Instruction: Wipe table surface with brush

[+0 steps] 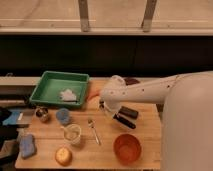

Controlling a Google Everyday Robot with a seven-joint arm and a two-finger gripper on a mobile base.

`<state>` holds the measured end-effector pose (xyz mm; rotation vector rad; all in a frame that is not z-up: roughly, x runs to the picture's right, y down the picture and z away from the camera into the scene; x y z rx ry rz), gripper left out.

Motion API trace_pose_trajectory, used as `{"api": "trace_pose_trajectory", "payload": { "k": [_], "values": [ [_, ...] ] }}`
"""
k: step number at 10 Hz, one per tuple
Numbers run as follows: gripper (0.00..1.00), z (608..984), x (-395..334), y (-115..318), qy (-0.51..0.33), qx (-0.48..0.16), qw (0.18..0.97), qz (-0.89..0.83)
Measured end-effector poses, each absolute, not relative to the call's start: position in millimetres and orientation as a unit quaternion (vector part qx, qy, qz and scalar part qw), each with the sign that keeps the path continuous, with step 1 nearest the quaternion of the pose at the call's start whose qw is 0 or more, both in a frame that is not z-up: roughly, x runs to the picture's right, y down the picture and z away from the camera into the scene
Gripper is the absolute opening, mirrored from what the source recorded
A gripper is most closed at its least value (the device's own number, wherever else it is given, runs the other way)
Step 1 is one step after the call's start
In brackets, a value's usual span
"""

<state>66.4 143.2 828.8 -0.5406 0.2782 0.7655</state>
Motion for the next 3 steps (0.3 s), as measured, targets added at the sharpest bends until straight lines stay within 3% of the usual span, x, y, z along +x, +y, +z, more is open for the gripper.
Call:
{"api": "trace_pose_trajectory", "payload": {
  "k": [3],
  "values": [
    [0.06,840.2,71.7,129.8,0.142,-0.263,0.881,0.368]
  ]
}}
